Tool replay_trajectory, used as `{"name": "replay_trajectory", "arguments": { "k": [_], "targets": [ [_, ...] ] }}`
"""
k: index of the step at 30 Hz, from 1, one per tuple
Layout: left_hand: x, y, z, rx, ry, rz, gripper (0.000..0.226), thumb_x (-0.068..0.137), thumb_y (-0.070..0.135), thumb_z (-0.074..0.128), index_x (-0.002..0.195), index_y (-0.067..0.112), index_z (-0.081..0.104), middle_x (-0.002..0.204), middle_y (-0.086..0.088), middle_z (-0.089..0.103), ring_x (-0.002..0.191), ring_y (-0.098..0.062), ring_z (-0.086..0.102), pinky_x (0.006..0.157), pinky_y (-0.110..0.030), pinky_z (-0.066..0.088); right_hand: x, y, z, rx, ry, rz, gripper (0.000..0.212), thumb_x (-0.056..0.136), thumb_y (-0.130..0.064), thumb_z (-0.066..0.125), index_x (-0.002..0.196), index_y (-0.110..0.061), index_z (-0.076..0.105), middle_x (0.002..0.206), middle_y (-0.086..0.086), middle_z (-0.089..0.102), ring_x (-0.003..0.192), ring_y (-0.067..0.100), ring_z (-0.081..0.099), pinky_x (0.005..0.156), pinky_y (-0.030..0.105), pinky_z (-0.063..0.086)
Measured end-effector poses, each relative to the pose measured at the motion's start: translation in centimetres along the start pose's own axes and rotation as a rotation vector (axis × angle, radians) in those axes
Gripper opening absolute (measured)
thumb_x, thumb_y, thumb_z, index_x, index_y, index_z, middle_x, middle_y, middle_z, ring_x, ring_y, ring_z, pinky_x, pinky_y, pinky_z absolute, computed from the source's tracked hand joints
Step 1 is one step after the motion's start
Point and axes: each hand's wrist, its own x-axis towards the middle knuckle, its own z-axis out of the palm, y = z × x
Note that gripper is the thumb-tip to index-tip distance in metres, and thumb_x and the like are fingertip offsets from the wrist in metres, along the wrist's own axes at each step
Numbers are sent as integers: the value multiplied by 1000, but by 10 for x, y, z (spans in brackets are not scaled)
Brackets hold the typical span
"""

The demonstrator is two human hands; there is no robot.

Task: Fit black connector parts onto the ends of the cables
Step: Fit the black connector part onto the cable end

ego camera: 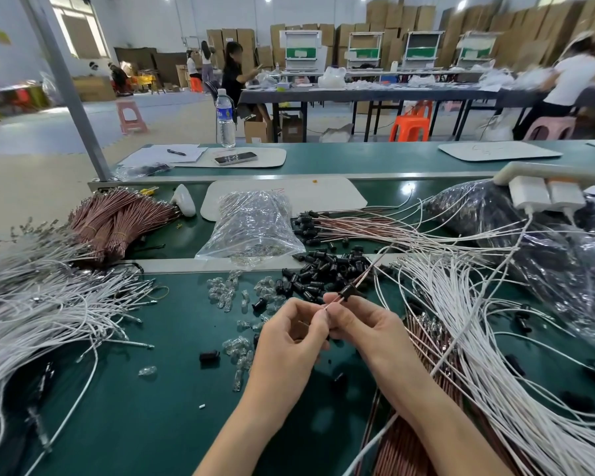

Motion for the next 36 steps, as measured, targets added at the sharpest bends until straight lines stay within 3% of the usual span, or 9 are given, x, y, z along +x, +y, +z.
{"name": "replay_trajectory", "arguments": {
  "k": [2,7,11,14,17,23,31,34,36],
  "targets": [
    [0,-1,0,47,2,11,18,99,25,63,88,38,67,78,5,73,70,-10,68,63,-27,54,0,2,0,-19,8,25,30,82,-43,75,104,-24,79,102,11,78,101,30,72,91,36,58],
    [-1,-2,-5,250,-6,87,9,100,35,62,94,42,66,85,17,73,77,-5,67,68,-18,51,2,3,-2,0,19,31,25,85,-41,75,100,-22,79,102,11,78,99,24,74,84,27,59],
    [4,-3,-23,784,189,176,18,101,47,48,106,37,62,95,20,68,90,-1,59,90,-24,34,3,2,-3,82,132,34,23,79,-36,76,91,-18,81,94,12,78,85,17,75,73,20,58],
    [6,-3,-44,1085,314,-41,30,102,40,43,121,28,62,117,6,64,108,-17,55,95,-35,33,5,1,-6,134,156,61,22,76,-34,77,90,-17,82,93,12,78,80,15,73,72,20,58],
    [4,-6,-59,1257,275,-249,34,104,42,36,127,30,58,122,0,57,114,-21,51,98,-38,35,5,1,-7,167,155,73,25,72,-35,79,89,-17,82,92,12,78,78,14,72,72,20,59],
    [5,-9,-63,1164,226,-278,28,105,44,40,117,32,63,115,2,55,111,-22,49,95,-37,36,4,-1,-8,250,138,108,35,65,-37,83,91,-13,82,95,13,77,78,14,72,71,21,58],
    [5,-11,-58,1135,199,-226,21,102,47,44,112,37,61,111,5,52,111,-21,47,94,-37,34,3,-1,-5,297,106,169,19,73,-27,78,85,-13,83,87,9,75,69,9,68,62,20,57],
    [5,-13,-55,1051,243,-85,17,103,38,48,109,31,62,111,7,60,107,-17,51,93,-34,34,3,-1,-6,330,84,185,23,70,-28,80,86,-12,83,87,8,76,68,8,68,61,20,57],
    [3,-9,-47,794,268,85,10,101,33,54,106,30,62,102,15,65,99,-10,57,91,-28,38,4,1,-6,350,80,201,28,65,-31,82,86,-12,83,86,7,76,67,8,68,61,20,57]
  ]
}}
